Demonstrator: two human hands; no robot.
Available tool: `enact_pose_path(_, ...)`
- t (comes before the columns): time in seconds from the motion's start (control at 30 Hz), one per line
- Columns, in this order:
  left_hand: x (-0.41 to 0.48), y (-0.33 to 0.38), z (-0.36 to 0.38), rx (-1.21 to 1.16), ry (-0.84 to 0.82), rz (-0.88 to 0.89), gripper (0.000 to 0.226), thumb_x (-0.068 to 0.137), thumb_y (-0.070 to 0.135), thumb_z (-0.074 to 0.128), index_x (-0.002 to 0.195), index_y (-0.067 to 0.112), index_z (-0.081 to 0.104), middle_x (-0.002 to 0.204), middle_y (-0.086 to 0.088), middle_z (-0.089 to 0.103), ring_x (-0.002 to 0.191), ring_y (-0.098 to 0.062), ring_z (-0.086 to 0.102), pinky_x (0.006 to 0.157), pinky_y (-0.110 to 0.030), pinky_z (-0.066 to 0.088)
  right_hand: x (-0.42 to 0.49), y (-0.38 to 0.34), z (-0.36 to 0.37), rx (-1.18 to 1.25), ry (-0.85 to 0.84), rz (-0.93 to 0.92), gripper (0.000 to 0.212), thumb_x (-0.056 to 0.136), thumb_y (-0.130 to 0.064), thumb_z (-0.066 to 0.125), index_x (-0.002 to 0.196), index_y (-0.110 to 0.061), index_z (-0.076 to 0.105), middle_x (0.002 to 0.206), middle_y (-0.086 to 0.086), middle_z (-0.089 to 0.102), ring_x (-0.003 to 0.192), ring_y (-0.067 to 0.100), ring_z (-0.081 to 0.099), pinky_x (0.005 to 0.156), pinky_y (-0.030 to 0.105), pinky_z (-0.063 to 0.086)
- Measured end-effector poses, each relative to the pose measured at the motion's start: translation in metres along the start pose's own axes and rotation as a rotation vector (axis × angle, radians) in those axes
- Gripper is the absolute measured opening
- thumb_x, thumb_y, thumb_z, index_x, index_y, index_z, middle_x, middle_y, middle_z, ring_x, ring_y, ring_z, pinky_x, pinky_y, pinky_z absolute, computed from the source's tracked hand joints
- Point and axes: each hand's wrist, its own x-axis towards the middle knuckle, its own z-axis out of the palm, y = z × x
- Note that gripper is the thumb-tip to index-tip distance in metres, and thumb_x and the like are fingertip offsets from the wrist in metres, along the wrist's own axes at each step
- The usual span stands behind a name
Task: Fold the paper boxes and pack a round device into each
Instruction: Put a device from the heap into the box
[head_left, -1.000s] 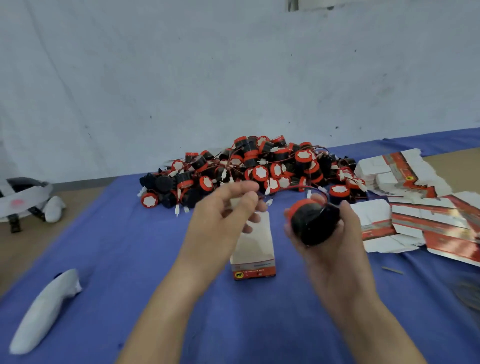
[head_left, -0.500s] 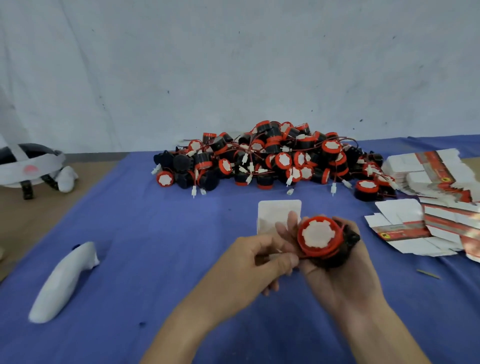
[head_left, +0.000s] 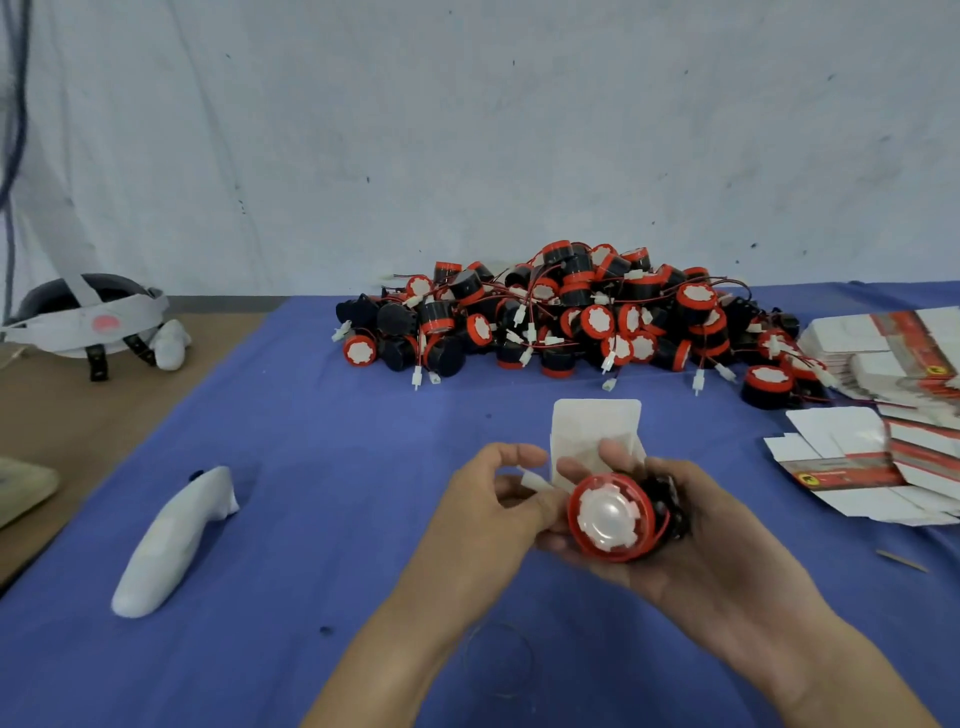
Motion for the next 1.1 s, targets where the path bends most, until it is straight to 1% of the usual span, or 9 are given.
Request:
enact_pose_path(0.17,0.000,0.000,0.015,0.039,0.054,0.156,0.026,0.100,0.018,0.057,0.117,0.038,0.056,0.086,0.007,0.075,0.073,-0.004,0.071,0.064,-0.011,0.051,0.008,0.010,-0.005,-0.166,0.184,-0.167,0.043,0.085,-0.042,0.056,0.101,-0.010,0.080,0.121,0.021,0.070,0.110,0.038,0.069,0.091,0.054,0.056)
enact_pose_path(0.33,-0.001,-0.004,0.018,0.112,-0.096,0.152,0.056,0.090,0.051,0.063,0.142,0.045,0.042,0.107,0.024,0.069,0.099,0.005,0.065,0.085,-0.015,0.052,0.005,0.008,-0.005,-0.211,0.249,-0.216,0.044,0.095,-0.040,0.048,0.090,-0.011,0.081,0.112,0.021,0.073,0.100,0.034,0.073,0.069,0.046,0.063)
enact_pose_path(0.43,-0.002,-0.007,0.019,0.127,-0.166,0.133,0.067,0.088,0.046,0.070,0.146,0.045,0.037,0.116,0.023,0.067,0.107,0.004,0.063,0.094,-0.020,0.052,0.003,0.006,-0.005,-0.276,0.292,-0.221,0.044,0.100,-0.038,0.044,0.094,-0.010,0.077,0.112,0.019,0.074,0.100,0.032,0.073,0.066,0.045,0.062)
enact_pose_path(0.6,0.000,-0.007,0.016,0.029,-0.148,0.097,0.056,0.090,0.029,0.072,0.138,0.040,0.044,0.107,0.016,0.074,0.095,0.002,0.069,0.079,-0.009,0.050,0.005,0.007,-0.004,-0.384,0.334,-0.264,0.051,0.104,-0.041,0.039,0.085,-0.017,0.080,0.109,0.013,0.075,0.095,0.029,0.074,0.061,0.043,0.061)
enact_pose_path(0.7,0.001,-0.006,0.015,-0.007,-0.133,0.102,0.056,0.091,0.025,0.071,0.140,0.035,0.045,0.104,0.014,0.075,0.088,0.003,0.068,0.074,-0.010,0.050,0.005,0.004,0.000,-0.519,0.347,-0.311,0.048,0.097,-0.053,0.039,0.100,-0.022,0.076,0.109,0.002,0.076,0.099,0.023,0.074,0.068,0.044,0.061)
enact_pose_path(0.83,0.005,-0.004,0.013,-0.012,-0.030,0.145,0.049,0.091,0.026,0.069,0.131,0.042,0.046,0.088,0.018,0.073,0.074,0.006,0.065,0.070,-0.006,0.046,0.001,-0.006,-0.004,-0.728,0.469,-0.591,0.033,0.105,-0.045,0.038,0.106,-0.033,0.069,0.105,-0.012,0.073,0.087,0.009,0.071,0.058,0.025,0.056)
enact_pose_path(0.93,0.007,-0.005,0.008,0.039,0.053,0.167,0.050,0.091,0.032,0.067,0.132,0.047,0.043,0.087,0.022,0.071,0.075,0.007,0.063,0.072,-0.004,0.045,0.002,-0.013,-0.018,-0.840,0.626,-0.707,0.028,0.108,-0.028,0.038,0.107,-0.041,0.062,0.103,-0.018,0.068,0.090,0.006,0.066,0.065,0.027,0.053)
enact_pose_path(1.0,0.008,-0.004,0.005,0.082,0.089,0.166,0.049,0.091,0.037,0.064,0.134,0.047,0.043,0.094,0.023,0.071,0.080,0.009,0.062,0.075,-0.005,0.046,0.005,-0.014,-0.028,-0.897,0.643,-0.613,0.025,0.105,-0.027,0.043,0.116,-0.045,0.057,0.112,-0.021,0.063,0.102,0.002,0.061,0.080,0.032,0.052)
enact_pose_path(1.1,0.009,-0.005,0.003,0.142,0.125,0.167,0.043,0.095,0.036,0.060,0.136,0.042,0.048,0.103,0.019,0.071,0.092,0.006,0.063,0.080,-0.009,0.047,0.014,-0.009,-0.040,-0.968,0.527,-0.358,0.046,0.103,-0.027,0.049,0.145,-0.042,0.040,0.137,-0.018,0.048,0.121,0.004,0.052,0.096,0.031,0.043)
